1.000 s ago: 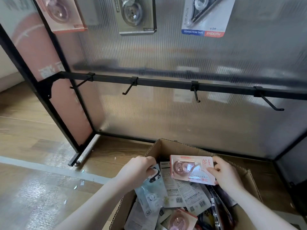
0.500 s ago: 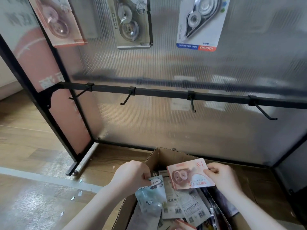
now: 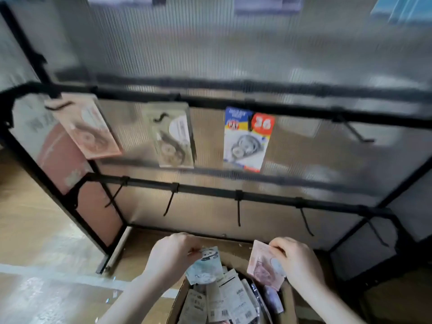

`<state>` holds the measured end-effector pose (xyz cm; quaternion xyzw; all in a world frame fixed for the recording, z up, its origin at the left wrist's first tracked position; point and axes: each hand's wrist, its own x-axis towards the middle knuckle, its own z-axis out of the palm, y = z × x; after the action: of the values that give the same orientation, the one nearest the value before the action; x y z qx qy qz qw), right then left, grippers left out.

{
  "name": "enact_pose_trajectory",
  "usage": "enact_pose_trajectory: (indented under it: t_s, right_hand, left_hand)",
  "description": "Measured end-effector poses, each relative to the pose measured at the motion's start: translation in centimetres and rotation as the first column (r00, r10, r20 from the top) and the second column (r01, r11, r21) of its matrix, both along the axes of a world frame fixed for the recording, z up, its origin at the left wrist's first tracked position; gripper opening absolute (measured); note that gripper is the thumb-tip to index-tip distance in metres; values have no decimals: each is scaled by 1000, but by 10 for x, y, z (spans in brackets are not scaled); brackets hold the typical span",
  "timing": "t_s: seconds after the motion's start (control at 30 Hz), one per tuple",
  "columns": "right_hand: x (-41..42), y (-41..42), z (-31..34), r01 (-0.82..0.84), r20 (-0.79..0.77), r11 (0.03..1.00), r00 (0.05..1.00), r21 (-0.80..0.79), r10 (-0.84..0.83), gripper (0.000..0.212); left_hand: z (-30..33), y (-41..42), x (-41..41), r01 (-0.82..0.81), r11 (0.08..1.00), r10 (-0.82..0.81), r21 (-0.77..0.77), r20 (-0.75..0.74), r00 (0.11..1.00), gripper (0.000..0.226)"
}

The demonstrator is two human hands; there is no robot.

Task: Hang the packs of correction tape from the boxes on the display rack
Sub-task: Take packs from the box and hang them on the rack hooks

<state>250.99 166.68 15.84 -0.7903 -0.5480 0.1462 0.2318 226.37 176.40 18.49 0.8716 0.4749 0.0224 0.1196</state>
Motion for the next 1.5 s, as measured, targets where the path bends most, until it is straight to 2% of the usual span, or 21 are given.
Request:
enact_pose_trajectory:
  t_s: [0.3, 0.4, 0.5, 0.7, 0.8, 0.87, 0.97, 1.07, 1.27, 1.5]
  right_hand:
    - [-10, -22, 188, -28, 193, 993, 981, 116, 6, 10]
    - [-23, -18, 225, -78, 206, 986, 977, 148, 46, 24]
    - [-52, -4, 255, -170, 218, 971, 967, 170, 131, 21]
    - [-138, 57, 254, -250, 189, 952, 958, 178, 217, 25]
    - [-187, 95, 247, -254, 131, 943, 964, 214, 230, 17]
    - [-219, 120, 245, -265, 125, 934, 963, 239, 240, 5]
    - [-258, 158, 247, -268, 128, 929, 962, 257, 242, 10]
    - [-288, 192, 252, -302, 149, 908, 952, 289, 269, 4]
    - [-326, 242, 259, -400, 224, 866, 912, 300, 344, 12]
    - [-342, 274, 253, -428, 266, 882, 889, 197, 372, 24]
  left_hand:
    - [197, -7, -18, -9, 1000, 9, 8, 41, 999, 19]
    - [239, -10, -40, -46, 999, 46, 12, 59, 997, 19]
    - [261, -7, -73, -99, 995, 97, 28, 75, 992, 21]
    - [269, 26, -155, -141, 989, 135, 49, 106, 985, 18]
    - [252, 56, -202, -154, 987, 144, 45, 173, 974, 15]
    - [238, 78, -233, -156, 988, 150, 9, 221, 964, 22]
    - [231, 100, -266, -158, 987, 144, 41, 241, 960, 14]
    - [236, 114, -287, -172, 982, 147, 80, 254, 956, 8]
    - [229, 132, -310, -166, 984, 143, 63, 266, 953, 8]
    - [218, 144, -323, -167, 986, 157, 10, 288, 945, 19]
